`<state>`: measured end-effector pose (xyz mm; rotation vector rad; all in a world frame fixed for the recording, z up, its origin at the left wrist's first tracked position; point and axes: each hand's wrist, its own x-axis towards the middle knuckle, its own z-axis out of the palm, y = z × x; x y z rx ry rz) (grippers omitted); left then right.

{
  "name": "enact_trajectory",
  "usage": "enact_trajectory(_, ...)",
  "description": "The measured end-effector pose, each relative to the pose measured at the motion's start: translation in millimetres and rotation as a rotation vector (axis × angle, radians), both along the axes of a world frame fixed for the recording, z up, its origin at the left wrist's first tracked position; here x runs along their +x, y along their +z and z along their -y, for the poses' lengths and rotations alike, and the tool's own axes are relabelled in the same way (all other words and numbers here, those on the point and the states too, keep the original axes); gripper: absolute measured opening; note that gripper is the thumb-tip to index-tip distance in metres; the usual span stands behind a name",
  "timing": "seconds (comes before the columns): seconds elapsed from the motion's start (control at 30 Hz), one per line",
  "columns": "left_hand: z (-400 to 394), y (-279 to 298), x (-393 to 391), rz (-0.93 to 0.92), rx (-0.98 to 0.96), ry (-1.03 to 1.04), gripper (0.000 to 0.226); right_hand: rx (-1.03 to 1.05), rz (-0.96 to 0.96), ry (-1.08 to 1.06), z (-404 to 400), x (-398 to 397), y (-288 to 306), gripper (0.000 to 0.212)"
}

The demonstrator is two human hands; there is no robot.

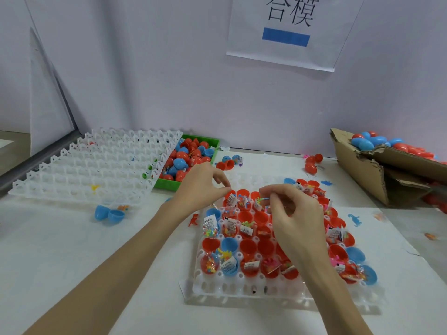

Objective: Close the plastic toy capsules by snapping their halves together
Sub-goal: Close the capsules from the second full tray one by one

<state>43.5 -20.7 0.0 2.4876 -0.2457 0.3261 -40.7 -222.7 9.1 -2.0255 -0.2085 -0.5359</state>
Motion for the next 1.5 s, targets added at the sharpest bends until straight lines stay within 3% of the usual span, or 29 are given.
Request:
enact_trajectory(0.3,1,-2,2,-0.019,-0.005,0.010,0.008,0.006,0.004,0.006,1,2,-2,0.028)
enact_trajectory(0.6,-13,22,-14,-0.025,-0.331,0.145,0.004,-0.015,-0.020,0.044,-1,-1,1,0.024)
enact_trajectory(0.7,-13,31,-32,-0.086,-0.448,0.133,0.005,-0.070,-0.012,0.142,-9,-5,3,0.037)
enact_trajectory(0.8,-7,33,-51,-0.131,-0.472,0.108,0.008,-0.104,-0.019,0.194,-20,-12,4,0.055)
enact_trajectory(0.9,-1,26,-68,-0.138,-0.475,0.104,0.009,-0.051,-0.015,0.189,-26,-16,3,0.043)
enact_trajectory(1.03,4,18,-82,-0.077,-0.524,0.078,0.014,-0.049,-0.033,0.169,-25,-16,1,0.028)
enact_trajectory(1.33,14,18,-103,0.194,-0.682,-0.023,0.023,0.053,0.039,0.197,-22,-17,4,0.043)
enact_trajectory(1.5,21,17,-108,0.208,-0.856,-0.110,0.025,-0.025,0.057,0.279,-24,-20,3,0.050)
